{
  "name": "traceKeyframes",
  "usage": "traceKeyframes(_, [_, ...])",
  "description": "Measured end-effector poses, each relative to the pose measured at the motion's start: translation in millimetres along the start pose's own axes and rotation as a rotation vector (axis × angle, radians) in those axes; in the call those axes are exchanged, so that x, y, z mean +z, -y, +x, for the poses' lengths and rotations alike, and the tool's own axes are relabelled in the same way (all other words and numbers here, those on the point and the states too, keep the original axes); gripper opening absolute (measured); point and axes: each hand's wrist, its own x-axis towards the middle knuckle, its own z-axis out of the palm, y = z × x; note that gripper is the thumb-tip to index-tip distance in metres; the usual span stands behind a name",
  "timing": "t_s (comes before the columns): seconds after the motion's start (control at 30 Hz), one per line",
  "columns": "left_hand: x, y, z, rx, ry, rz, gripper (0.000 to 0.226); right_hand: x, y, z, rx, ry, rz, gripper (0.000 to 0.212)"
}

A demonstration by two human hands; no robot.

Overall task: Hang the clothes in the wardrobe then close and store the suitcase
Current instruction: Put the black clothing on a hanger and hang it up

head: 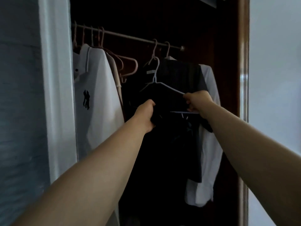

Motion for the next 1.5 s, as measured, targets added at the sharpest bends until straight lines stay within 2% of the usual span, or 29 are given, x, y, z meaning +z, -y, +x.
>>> traceKeyframes(0.13, [17, 21, -11, -0.036, -0.010, -0.008, 0.008, -31, -29, -27, 0.057, 0.077, 0.007, 0.022])
traceKeyframes(0.3, [35, 51, -22, -0.089, -0.007, -0.102, 0.016, -71, -55, -63, -0.018, 0.220, -0.042, 0.010])
traceKeyframes(0.43, [50, 83, -42, -0.115, -0.020, -0.234, 0.024, -112, -80, -91, -0.082, 0.285, -0.120, 0.017])
traceKeyframes(0.53, [63, 102, -63, -0.089, -0.047, -0.388, 0.029, -143, -110, -119, -0.314, 0.220, -0.401, 0.029])
traceKeyframes(0.6, [71, 114, -74, -0.071, -0.046, -0.490, 0.031, -160, -130, -139, -0.462, 0.167, -0.501, 0.033])
traceKeyframes(0.77, [89, 147, -103, 0.015, -0.081, -0.417, 0.031, -194, -159, -178, -0.632, 0.038, -0.413, 0.026])
traceKeyframes(0.93, [115, 144, -118, 0.011, -0.006, -0.642, 0.045, -215, -159, -200, -0.721, 0.023, -0.378, 0.027])
traceKeyframes(1.03, [132, 135, -118, 0.048, 0.029, -0.615, 0.047, -228, -151, -209, -0.794, 0.011, -0.357, 0.025])
traceKeyframes(1.13, [147, 129, -114, 0.084, 0.049, -0.587, 0.035, -235, -142, -218, -0.921, 0.082, -0.428, 0.030])
traceKeyframes(1.33, [173, 100, -110, 0.152, 0.324, -0.512, 0.025, -243, -136, -219, -0.849, 0.050, -0.292, 0.035])
traceKeyframes(1.43, [190, 94, -108, 0.148, 0.427, -0.378, 0.033, -239, -128, -225, -0.874, 0.055, -0.241, 0.033])
traceKeyframes(1.5, [197, 97, -102, 0.084, 0.453, -0.244, 0.033, -235, -122, -227, -0.841, 0.056, -0.195, 0.032])
